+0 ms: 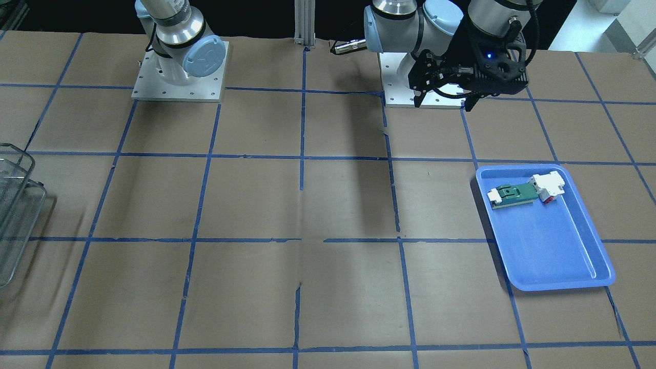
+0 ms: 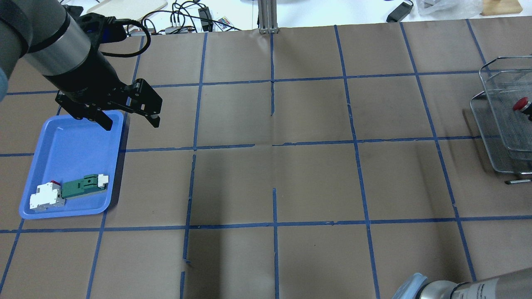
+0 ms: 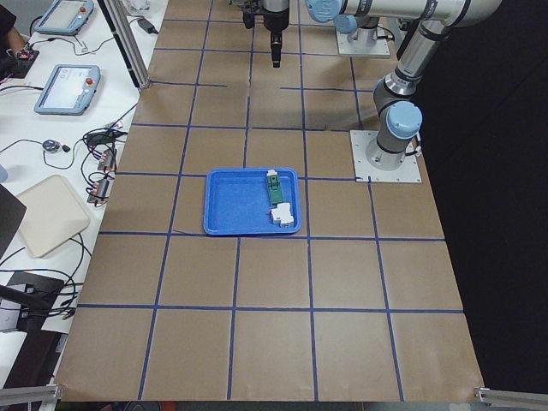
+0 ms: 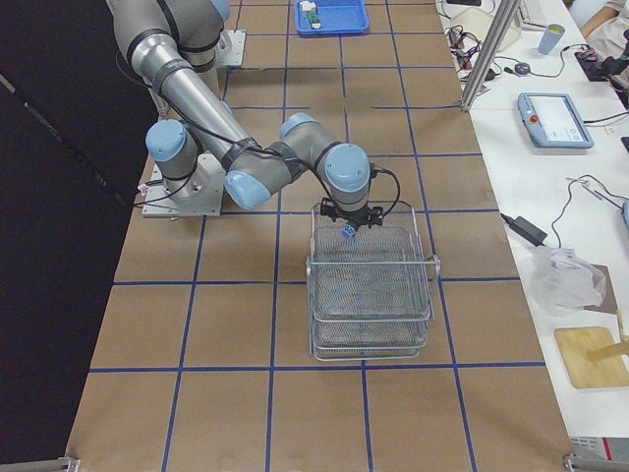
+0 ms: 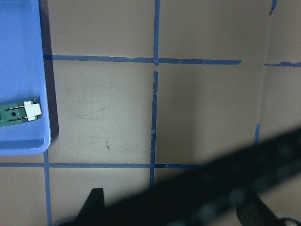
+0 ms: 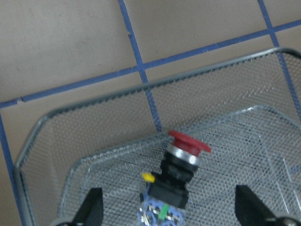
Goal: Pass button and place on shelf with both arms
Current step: 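Open the right gripper to release the button on the shelf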
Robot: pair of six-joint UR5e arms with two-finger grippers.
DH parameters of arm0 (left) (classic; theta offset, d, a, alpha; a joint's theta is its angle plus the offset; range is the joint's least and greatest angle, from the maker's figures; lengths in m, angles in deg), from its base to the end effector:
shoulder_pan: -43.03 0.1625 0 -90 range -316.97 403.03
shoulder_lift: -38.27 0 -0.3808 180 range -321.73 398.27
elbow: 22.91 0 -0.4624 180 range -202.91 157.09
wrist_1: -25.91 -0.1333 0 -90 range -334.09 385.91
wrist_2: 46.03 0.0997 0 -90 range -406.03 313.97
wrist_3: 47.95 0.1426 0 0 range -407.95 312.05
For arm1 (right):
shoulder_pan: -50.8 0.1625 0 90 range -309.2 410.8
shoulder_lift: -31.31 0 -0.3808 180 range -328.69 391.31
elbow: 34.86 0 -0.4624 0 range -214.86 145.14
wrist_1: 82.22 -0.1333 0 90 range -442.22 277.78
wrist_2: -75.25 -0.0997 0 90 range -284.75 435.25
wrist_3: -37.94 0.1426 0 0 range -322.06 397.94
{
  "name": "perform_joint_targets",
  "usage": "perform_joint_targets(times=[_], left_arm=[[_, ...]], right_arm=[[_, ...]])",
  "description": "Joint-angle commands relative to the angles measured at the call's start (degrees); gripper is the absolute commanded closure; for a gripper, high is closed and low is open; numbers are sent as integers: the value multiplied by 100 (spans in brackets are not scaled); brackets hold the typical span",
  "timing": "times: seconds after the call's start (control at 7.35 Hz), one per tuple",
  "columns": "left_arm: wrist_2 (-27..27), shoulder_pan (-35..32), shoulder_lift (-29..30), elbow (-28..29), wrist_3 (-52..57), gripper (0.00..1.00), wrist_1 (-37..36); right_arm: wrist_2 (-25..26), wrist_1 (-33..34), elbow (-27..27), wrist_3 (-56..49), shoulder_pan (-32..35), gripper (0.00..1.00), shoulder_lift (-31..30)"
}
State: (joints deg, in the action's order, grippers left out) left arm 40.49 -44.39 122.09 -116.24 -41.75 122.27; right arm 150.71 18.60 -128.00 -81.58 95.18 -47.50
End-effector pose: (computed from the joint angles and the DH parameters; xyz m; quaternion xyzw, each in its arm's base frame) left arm -0.1188 -0.5175 0.4159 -0.0306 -0.9986 -0.0282 0.0326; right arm -0.3198 -0.5496 0.2777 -0.5929 0.7947 -0.1215 0.0465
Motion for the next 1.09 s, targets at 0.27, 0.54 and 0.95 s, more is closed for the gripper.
perform_joint_targets(times=[0.27, 0.54, 0.95], left_arm=[[563, 49, -23, -19, 443, 0, 260], [532, 102, -24, -19, -274, 0, 287], [471, 286, -15, -10, -269, 0, 304]], right_arm=[[109, -818, -64, 3119, 1857, 0, -1134], [425, -757, -91, 5314, 2974, 0, -1311], [1479, -564, 32, 8055, 4603, 0, -1251]])
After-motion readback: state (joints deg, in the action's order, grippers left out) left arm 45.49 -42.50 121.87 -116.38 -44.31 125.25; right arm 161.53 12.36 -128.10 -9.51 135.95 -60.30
